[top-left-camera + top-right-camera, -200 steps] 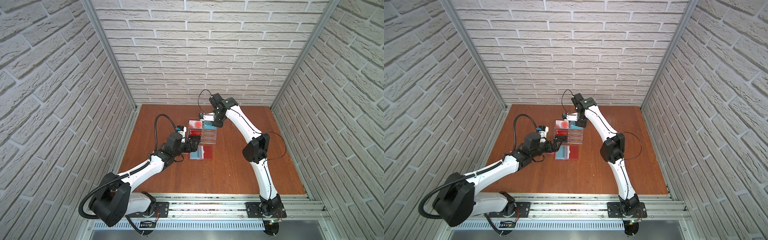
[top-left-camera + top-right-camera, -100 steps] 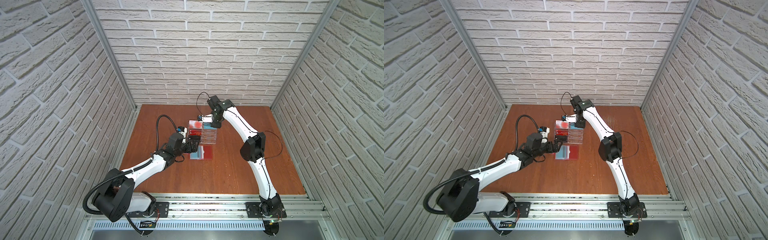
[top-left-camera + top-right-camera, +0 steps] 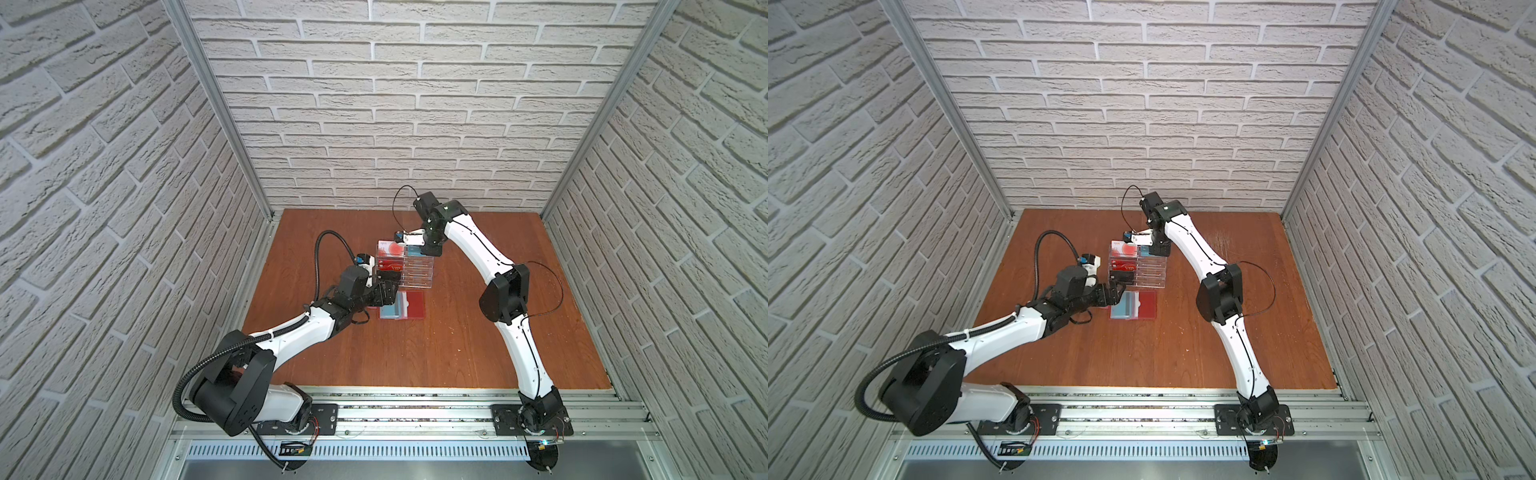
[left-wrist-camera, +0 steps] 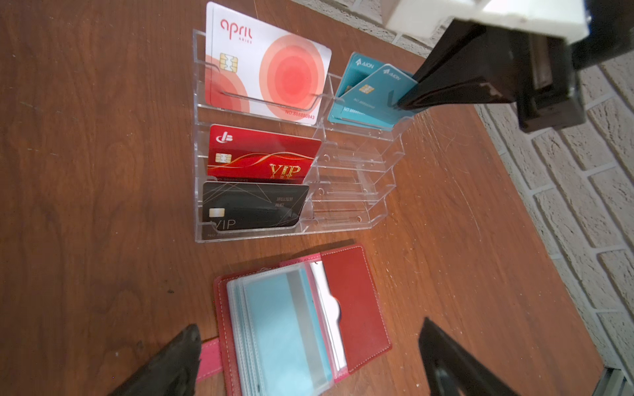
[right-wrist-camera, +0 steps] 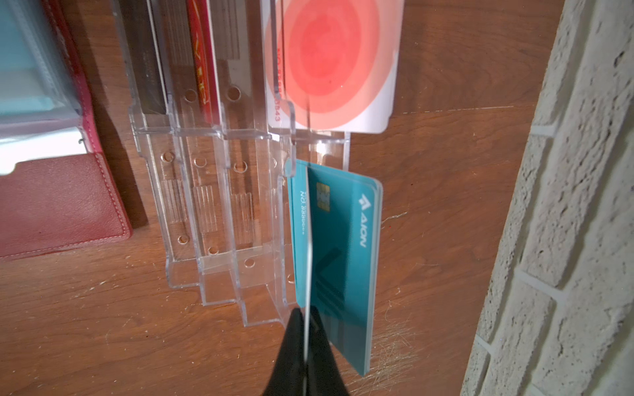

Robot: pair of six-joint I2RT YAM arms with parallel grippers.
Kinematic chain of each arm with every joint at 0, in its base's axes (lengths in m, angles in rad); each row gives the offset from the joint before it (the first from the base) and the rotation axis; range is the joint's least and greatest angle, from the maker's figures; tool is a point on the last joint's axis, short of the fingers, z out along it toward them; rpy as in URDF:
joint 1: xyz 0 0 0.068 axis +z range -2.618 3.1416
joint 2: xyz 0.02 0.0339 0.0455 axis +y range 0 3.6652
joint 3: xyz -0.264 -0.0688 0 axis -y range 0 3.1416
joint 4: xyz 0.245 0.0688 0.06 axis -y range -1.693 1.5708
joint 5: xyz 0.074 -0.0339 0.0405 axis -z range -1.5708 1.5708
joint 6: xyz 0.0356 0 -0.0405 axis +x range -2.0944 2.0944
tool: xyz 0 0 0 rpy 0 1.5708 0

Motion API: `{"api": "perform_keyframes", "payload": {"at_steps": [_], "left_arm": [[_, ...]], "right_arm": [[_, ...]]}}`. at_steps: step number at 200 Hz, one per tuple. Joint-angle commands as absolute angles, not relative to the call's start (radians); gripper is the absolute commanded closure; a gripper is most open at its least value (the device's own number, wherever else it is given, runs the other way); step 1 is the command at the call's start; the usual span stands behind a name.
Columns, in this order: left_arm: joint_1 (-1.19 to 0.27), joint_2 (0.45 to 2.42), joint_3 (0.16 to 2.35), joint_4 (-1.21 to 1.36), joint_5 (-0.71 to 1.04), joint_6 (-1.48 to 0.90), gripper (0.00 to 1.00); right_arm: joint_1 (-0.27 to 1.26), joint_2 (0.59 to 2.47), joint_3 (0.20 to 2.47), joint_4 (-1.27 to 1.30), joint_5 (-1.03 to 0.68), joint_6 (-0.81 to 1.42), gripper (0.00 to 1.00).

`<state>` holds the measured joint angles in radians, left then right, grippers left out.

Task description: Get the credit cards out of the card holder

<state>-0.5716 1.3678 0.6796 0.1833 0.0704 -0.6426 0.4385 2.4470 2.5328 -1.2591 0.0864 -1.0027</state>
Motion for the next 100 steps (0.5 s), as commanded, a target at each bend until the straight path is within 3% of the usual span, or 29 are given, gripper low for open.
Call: {"api": "perform_keyframes", "payload": {"at_steps": [1, 100], "left_arm": [[-0.571, 1.379, 0.703, 0.227, 0.058, -0.626, 0.02], [-0.565, 1.371, 0.696, 0.217, 0.059, -0.624, 0.02]], "right_arm": [[0.452, 2.45, 2.548, -1.231, 0.092, -1.002, 0.92], [0.46, 2.43, 2.544, -1.209, 0.08, -0.988, 0.86]]}}
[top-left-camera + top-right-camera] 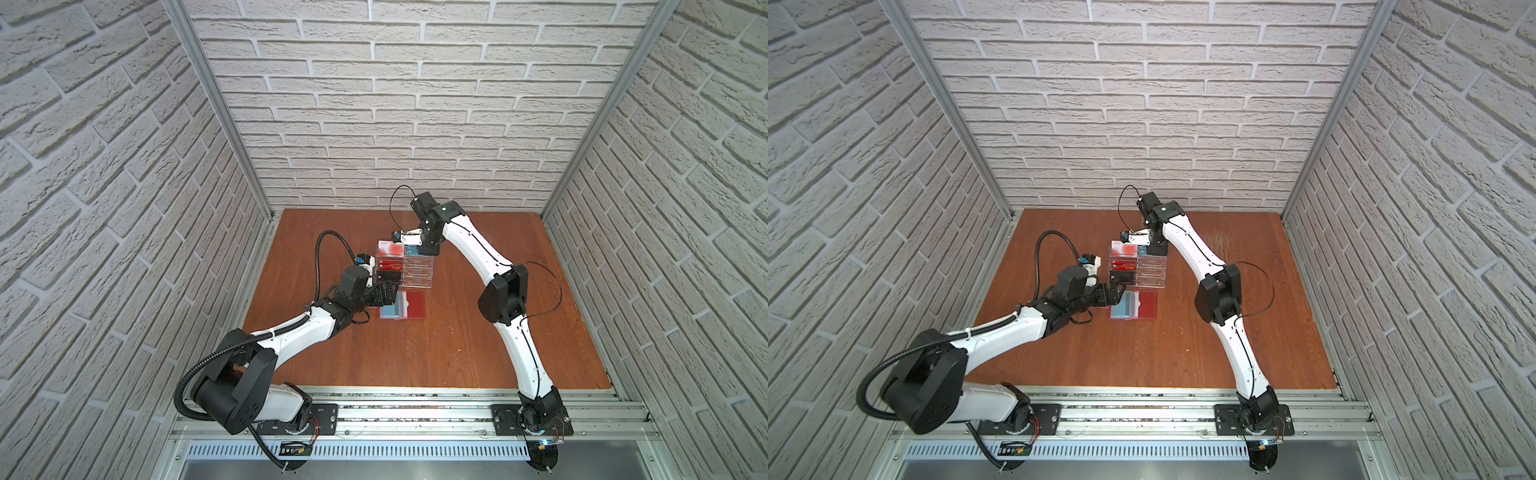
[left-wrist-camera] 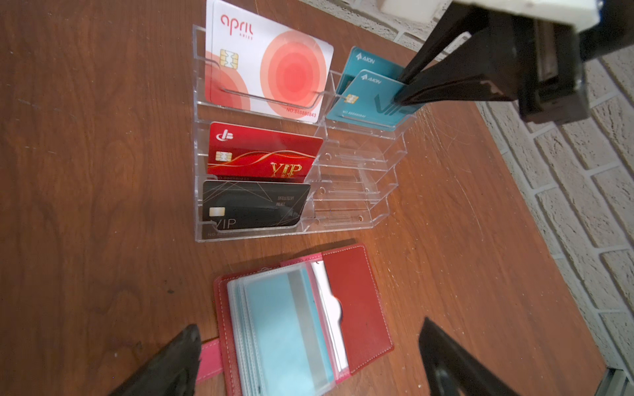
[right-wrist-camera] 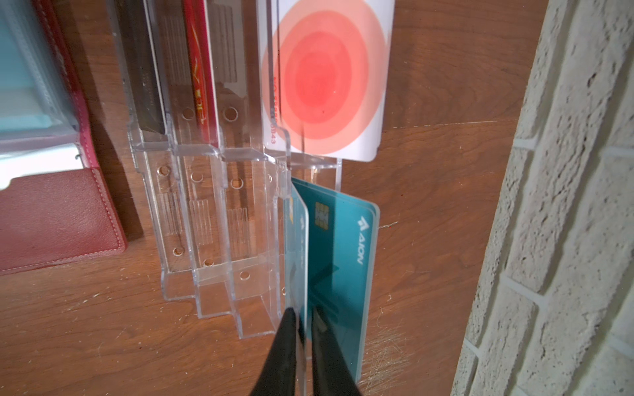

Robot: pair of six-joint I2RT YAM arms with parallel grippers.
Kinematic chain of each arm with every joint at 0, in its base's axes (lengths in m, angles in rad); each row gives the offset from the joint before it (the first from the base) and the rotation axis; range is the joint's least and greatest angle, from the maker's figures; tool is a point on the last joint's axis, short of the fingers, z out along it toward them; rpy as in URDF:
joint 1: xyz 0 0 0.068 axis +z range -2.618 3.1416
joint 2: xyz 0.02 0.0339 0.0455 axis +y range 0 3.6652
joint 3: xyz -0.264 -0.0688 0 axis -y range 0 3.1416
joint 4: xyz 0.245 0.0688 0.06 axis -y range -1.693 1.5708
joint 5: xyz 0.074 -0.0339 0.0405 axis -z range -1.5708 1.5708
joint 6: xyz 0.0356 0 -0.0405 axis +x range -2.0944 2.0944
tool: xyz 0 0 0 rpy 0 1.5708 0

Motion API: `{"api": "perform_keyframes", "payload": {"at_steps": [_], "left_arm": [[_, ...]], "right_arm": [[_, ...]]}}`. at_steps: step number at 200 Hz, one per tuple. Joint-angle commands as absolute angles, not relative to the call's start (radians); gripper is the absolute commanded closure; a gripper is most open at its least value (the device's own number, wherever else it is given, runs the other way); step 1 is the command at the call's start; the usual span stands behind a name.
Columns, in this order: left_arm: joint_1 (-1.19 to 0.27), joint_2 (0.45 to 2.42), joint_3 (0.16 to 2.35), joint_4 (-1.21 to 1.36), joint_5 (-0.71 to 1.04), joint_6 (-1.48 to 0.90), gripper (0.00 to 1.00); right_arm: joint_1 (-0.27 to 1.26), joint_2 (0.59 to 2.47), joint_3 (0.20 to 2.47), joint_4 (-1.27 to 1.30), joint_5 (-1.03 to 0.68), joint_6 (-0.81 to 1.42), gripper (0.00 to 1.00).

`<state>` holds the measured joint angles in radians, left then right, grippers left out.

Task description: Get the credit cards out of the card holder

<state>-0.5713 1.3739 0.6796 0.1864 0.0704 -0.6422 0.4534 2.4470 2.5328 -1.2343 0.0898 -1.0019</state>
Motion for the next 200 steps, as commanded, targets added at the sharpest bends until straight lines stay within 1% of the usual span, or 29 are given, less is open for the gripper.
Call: {"api": "perform_keyframes", "payload": {"at_steps": [1, 33, 68, 111, 146, 162, 174, 181, 183, 187, 190, 192, 193, 195, 200], "left_arm": [[-0.565, 1.37, 0.696, 0.216, 0.058, -0.624, 0.02], [-0.565, 1.362, 0.696, 0.206, 0.061, -0.625, 0.02], [-0.565, 1.347, 0.691, 0.203, 0.06, -0.629, 0.02], [-0.565, 1.335, 0.693, 0.194, 0.062, -0.631, 0.02], [-0.566, 1.314, 0.696, 0.181, 0.064, -0.636, 0.02], [-0.568, 1.298, 0.691, 0.176, 0.064, -0.64, 0.02], [-0.568, 1.283, 0.685, 0.171, 0.06, -0.644, 0.02], [-0.569, 1.276, 0.682, 0.168, 0.06, -0.646, 0.02], [-0.569, 1.273, 0.682, 0.167, 0.059, -0.647, 0.02], [-0.569, 1.27, 0.68, 0.166, 0.058, -0.647, 0.02], [-0.57, 1.266, 0.678, 0.166, 0.057, -0.65, 0.02], [-0.57, 1.264, 0.677, 0.167, 0.058, -0.651, 0.02], [-0.57, 1.262, 0.677, 0.167, 0.057, -0.651, 0.02], [-0.571, 1.259, 0.675, 0.165, 0.057, -0.651, 0.02], [-0.571, 1.256, 0.673, 0.164, 0.056, -0.653, 0.02]], "right_arm": [[0.46, 2.429, 2.544, -1.209, 0.08, -0.987, 0.86], [0.46, 2.406, 2.54, -1.188, 0.081, -0.975, 0.83], [0.459, 2.385, 2.533, -1.188, 0.082, -0.969, 0.83], [0.458, 2.318, 2.47, -1.162, 0.074, -0.952, 0.81], [0.454, 2.248, 2.4, -1.106, 0.069, -0.915, 0.77], [0.453, 2.209, 2.36, -1.071, 0.065, -0.887, 0.73], [0.451, 2.173, 2.318, -1.031, 0.07, -0.859, 0.65], [0.448, 2.151, 2.29, -1.006, 0.073, -0.836, 0.55], [0.446, 2.143, 2.282, -0.997, 0.072, -0.827, 0.5], [0.444, 2.129, 2.265, -0.982, 0.072, -0.812, 0.34], [0.441, 2.119, 2.252, -0.971, 0.068, -0.8, 0.2], [0.44, 2.111, 2.243, -0.962, 0.068, -0.791, 0.07], [0.439, 2.106, 2.239, -0.957, 0.068, -0.784, 0.03], [0.439, 2.098, 2.227, -0.946, 0.068, -0.774, 0.01], [0.435, 2.076, 2.199, -0.918, 0.068, -0.746, 0.0]]}}
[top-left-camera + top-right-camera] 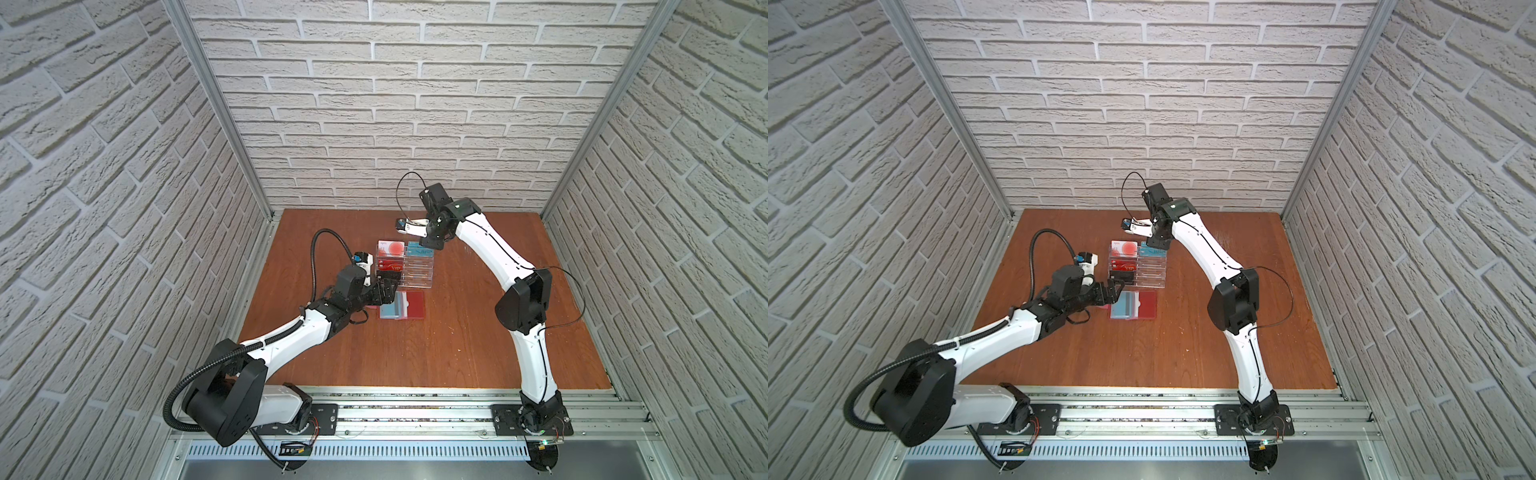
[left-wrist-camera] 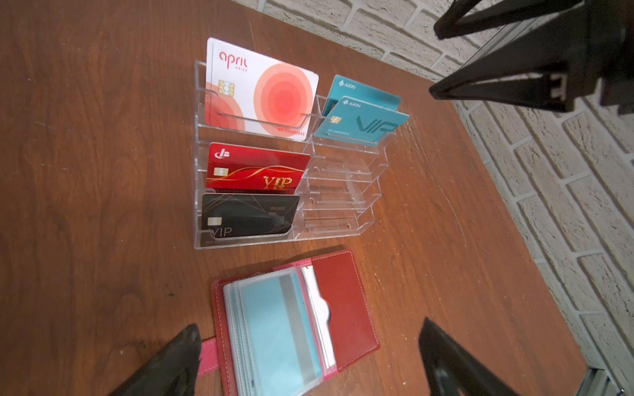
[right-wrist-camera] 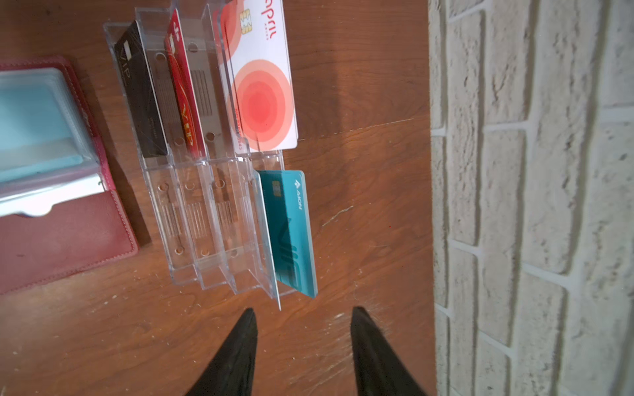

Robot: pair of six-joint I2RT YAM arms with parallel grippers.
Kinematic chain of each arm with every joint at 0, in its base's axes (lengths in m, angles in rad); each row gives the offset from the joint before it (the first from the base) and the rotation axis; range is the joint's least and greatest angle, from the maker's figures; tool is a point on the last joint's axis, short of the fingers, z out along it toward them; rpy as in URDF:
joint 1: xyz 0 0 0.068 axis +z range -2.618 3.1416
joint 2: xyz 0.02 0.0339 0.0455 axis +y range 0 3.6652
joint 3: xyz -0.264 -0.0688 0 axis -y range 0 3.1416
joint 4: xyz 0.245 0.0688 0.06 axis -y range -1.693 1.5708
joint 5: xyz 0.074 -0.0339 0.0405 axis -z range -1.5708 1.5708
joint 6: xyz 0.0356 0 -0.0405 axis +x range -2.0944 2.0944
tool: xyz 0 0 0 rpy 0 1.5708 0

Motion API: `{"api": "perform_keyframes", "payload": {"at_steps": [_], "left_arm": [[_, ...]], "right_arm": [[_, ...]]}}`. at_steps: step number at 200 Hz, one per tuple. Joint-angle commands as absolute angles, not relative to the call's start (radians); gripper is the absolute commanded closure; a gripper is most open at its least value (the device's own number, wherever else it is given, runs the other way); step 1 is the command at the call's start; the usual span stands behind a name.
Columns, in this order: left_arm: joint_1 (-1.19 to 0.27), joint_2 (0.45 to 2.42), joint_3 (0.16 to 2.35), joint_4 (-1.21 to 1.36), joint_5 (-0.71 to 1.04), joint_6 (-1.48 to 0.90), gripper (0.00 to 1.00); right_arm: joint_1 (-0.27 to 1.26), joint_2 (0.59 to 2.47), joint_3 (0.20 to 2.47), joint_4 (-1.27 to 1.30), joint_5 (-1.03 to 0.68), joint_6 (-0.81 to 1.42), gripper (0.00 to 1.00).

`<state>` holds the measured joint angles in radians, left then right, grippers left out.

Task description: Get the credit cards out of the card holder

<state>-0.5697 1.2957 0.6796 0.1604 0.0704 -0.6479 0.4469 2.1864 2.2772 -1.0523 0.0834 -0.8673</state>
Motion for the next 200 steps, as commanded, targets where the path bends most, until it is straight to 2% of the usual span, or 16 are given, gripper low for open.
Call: {"api": "perform_keyframes", "payload": {"at_steps": [1, 48, 76, 96, 130, 200], "left_arm": [[-0.571, 1.254, 0.671, 0.163, 0.055, -0.653, 0.02], [-0.574, 1.232, 0.644, 0.179, 0.046, -0.693, 0.02], [-0.574, 1.244, 0.633, 0.204, 0.056, -0.714, 0.02], [-0.575, 1.251, 0.629, 0.209, 0.064, -0.725, 0.02], [-0.574, 1.24, 0.62, 0.192, 0.064, -0.72, 0.02], [-0.56, 1.231, 0.608, 0.184, 0.086, -0.706, 0.02]], "right_arm": [[0.435, 2.072, 2.193, -0.912, 0.069, -0.74, 0.0], [0.434, 1.863, 1.82, -0.53, 0.185, -0.335, 0.0], [0.438, 1.869, 1.751, -0.484, 0.246, -0.058, 0.0], [0.445, 1.899, 1.725, -0.465, 0.221, 0.076, 0.0], [0.471, 1.916, 1.651, -0.378, 0.184, 0.207, 0.0], [0.538, 2.024, 1.729, -0.417, 0.244, 0.222, 0.0]]}}
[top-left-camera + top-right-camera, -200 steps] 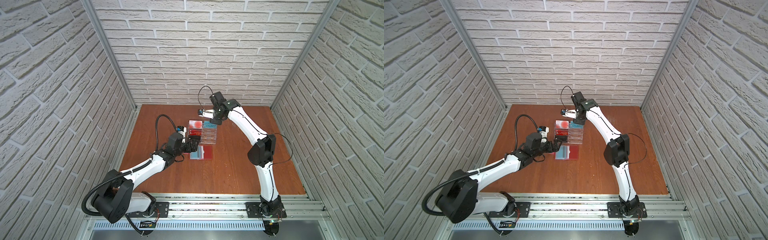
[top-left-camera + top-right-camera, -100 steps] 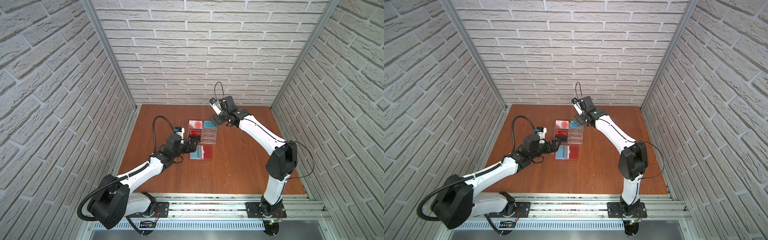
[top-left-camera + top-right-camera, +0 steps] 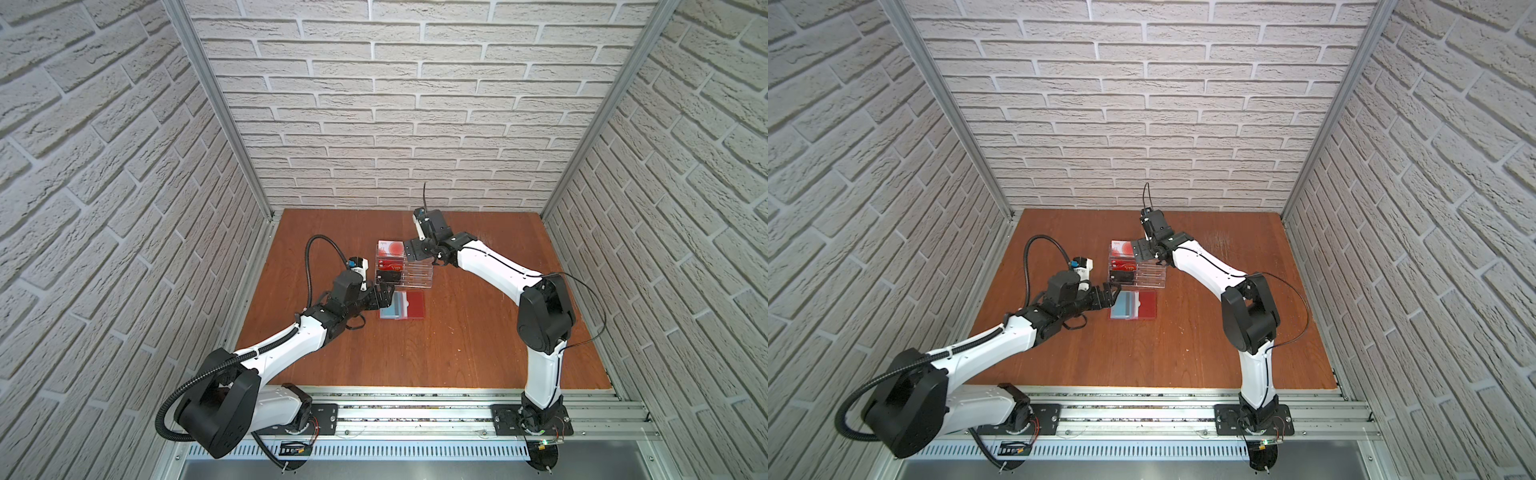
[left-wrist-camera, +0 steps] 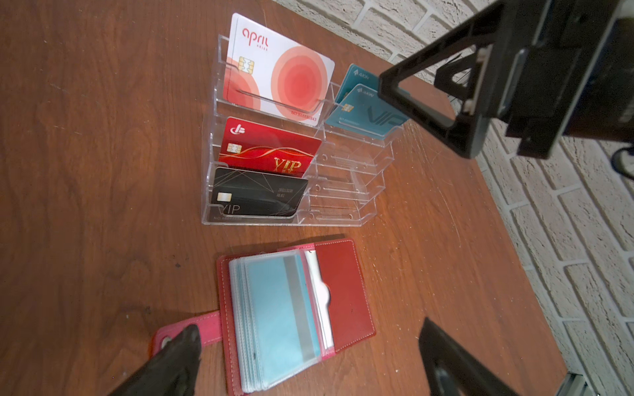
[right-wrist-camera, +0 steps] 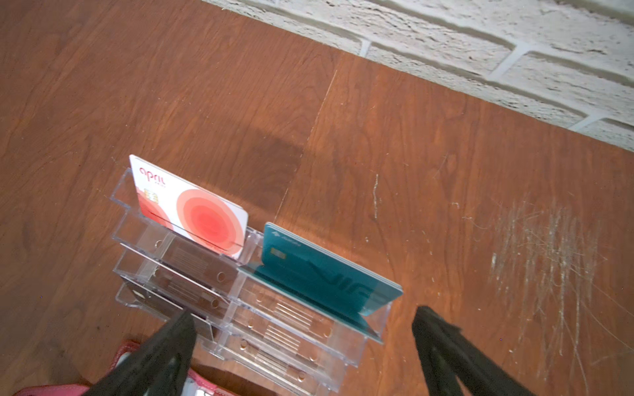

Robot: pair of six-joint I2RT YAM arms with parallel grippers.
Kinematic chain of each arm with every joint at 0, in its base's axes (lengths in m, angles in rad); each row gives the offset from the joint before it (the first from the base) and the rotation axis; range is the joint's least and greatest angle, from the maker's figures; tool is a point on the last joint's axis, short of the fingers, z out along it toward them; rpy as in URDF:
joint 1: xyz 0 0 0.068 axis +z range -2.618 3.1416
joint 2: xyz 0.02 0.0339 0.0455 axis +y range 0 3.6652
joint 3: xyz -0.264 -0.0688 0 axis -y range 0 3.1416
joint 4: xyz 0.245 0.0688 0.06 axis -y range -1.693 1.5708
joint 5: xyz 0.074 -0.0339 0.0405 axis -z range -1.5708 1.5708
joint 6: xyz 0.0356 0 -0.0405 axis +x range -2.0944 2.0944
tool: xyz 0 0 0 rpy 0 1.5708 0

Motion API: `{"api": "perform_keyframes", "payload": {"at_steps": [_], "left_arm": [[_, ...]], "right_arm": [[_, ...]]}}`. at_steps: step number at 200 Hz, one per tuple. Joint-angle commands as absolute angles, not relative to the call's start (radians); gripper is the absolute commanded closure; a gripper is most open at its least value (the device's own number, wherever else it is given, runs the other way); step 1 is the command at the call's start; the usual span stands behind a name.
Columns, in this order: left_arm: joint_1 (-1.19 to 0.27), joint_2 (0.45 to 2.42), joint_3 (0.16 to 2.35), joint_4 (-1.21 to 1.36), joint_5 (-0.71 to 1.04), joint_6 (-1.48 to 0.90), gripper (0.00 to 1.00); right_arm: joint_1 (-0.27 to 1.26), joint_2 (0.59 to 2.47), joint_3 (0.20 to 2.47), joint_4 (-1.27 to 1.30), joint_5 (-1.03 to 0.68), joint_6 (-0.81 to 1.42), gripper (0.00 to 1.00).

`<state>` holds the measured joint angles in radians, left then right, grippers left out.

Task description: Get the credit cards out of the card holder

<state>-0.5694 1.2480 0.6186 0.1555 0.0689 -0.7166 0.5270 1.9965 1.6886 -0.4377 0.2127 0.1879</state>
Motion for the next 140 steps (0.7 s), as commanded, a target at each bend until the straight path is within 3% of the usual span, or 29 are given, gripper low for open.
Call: {"api": "perform_keyframes", "payload": {"at_steps": [1, 140], "left_arm": [[-0.559, 1.23, 0.608, 0.185, 0.087, -0.706, 0.02], [-0.572, 1.272, 0.64, 0.276, 0.135, -0.7, 0.02]], "right_arm": [[0.539, 2.026, 1.729, -0.418, 0.245, 0.222, 0.0], [0.541, 2.103, 1.822, -0.449, 0.319, 0.215, 0.0]]}}
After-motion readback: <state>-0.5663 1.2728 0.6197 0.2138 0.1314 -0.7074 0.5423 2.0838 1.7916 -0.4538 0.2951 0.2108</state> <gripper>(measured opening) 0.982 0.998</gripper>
